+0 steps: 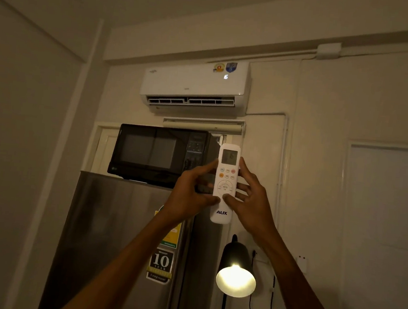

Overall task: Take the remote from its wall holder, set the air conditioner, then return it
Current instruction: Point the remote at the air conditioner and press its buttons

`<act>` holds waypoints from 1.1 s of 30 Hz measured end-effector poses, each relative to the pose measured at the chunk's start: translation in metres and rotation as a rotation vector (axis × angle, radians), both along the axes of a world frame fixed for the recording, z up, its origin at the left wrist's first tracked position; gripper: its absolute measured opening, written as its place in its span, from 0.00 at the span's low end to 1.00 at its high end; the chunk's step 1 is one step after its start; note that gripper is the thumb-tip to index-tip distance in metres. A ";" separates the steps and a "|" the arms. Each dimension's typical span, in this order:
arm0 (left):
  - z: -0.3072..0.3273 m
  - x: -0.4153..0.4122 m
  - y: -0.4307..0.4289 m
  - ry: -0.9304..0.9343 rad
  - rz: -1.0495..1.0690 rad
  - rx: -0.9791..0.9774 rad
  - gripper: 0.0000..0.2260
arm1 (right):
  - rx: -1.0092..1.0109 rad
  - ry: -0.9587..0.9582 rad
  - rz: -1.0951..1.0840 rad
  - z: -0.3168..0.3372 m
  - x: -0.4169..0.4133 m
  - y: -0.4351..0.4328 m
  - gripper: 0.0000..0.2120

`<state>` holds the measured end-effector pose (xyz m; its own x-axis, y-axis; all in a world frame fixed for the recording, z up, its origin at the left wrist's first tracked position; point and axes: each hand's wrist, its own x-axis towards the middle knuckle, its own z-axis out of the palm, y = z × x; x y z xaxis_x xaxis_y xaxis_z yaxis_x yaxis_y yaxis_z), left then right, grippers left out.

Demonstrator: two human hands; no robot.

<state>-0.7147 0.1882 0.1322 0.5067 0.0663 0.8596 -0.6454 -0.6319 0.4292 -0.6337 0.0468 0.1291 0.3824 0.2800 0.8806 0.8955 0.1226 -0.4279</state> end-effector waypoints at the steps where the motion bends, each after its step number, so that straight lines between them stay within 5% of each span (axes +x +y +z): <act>1: 0.001 0.001 0.001 0.000 0.003 0.004 0.35 | 0.001 -0.001 -0.001 0.001 0.000 0.001 0.38; 33: 0.003 -0.001 -0.008 -0.031 0.028 -0.006 0.35 | 0.297 0.000 -0.042 0.006 -0.006 0.009 0.23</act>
